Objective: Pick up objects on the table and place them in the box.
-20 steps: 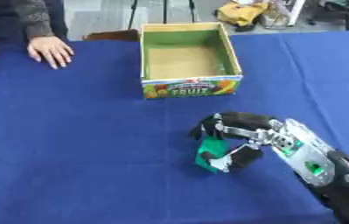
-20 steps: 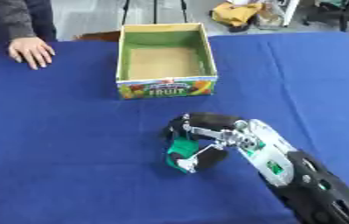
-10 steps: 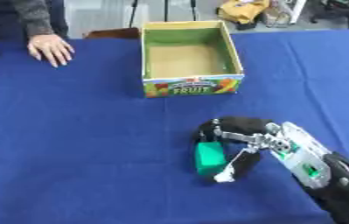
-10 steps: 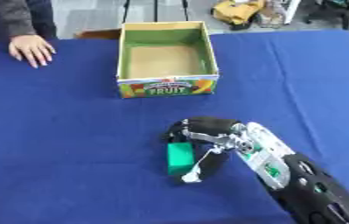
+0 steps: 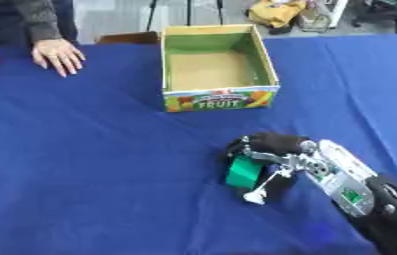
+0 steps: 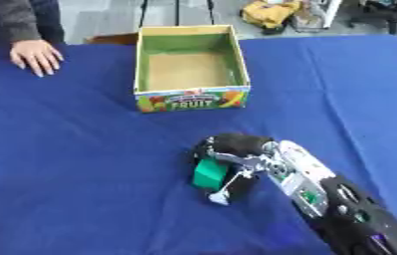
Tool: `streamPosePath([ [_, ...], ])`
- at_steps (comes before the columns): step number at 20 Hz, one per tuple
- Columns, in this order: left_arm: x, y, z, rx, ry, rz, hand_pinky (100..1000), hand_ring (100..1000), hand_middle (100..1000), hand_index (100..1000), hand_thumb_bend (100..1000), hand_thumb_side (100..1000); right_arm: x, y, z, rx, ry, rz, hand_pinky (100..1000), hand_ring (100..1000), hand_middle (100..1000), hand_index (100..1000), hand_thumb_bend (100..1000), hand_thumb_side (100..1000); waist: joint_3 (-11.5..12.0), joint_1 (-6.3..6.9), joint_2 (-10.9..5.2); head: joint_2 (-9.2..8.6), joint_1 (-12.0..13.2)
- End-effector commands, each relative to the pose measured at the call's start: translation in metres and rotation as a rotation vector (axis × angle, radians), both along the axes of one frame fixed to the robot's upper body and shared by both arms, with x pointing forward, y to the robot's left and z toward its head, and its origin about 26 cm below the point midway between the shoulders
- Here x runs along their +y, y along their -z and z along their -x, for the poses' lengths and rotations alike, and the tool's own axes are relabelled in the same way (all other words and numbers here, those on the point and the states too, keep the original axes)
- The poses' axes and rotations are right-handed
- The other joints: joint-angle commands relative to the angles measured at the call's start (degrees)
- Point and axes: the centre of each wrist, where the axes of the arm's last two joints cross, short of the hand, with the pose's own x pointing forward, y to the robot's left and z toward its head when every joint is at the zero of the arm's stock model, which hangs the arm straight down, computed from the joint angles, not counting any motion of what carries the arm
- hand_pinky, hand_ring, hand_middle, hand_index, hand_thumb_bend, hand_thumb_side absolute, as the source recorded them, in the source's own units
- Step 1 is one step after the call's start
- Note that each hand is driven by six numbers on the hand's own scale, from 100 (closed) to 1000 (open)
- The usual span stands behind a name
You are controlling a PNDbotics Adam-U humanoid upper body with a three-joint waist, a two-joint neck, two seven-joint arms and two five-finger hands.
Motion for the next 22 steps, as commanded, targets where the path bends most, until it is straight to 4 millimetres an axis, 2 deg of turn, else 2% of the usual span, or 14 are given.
streamPosePath([
  [1,0.003,-0.008,-0.001,-0.024,0.003,-0.014,674,914,751,742,571,723,-0.009,-0.020,-0.002,-0.050,0.020,-0.026,168,331,652,851,100,100,-0.17,0.01,-0.78,0.26,-0.06],
  [8,0.005,-0.006,0.001,-0.015,-0.006,-0.020,674,914,751,742,572,722,-0.011,-0.074,0.002,-0.128,0.017,-0.154,123,282,623,837,100,100,-0.70,-0.35,-1.46,0.56,0.37],
  [15,0.008,-0.004,0.002,-0.006,-0.010,-0.029,675,914,751,742,571,722,-0.007,-0.144,0.003,-0.270,-0.016,-0.160,134,295,642,844,100,100,-1.03,-0.71,-2.16,0.61,0.65],
  [18,0.007,-0.003,0.002,-0.004,-0.004,-0.032,674,914,751,742,571,722,-0.005,-0.164,-0.010,-0.321,-0.008,-0.104,143,307,659,848,100,100,-0.30,-0.81,-2.31,0.13,0.49],
  [22,0.006,-0.004,0.002,-0.003,0.008,-0.039,674,914,751,742,572,722,-0.006,-0.177,-0.044,-0.345,0.053,-0.006,152,317,668,851,100,100,1.53,-1.13,-2.31,-0.59,-0.57],
])
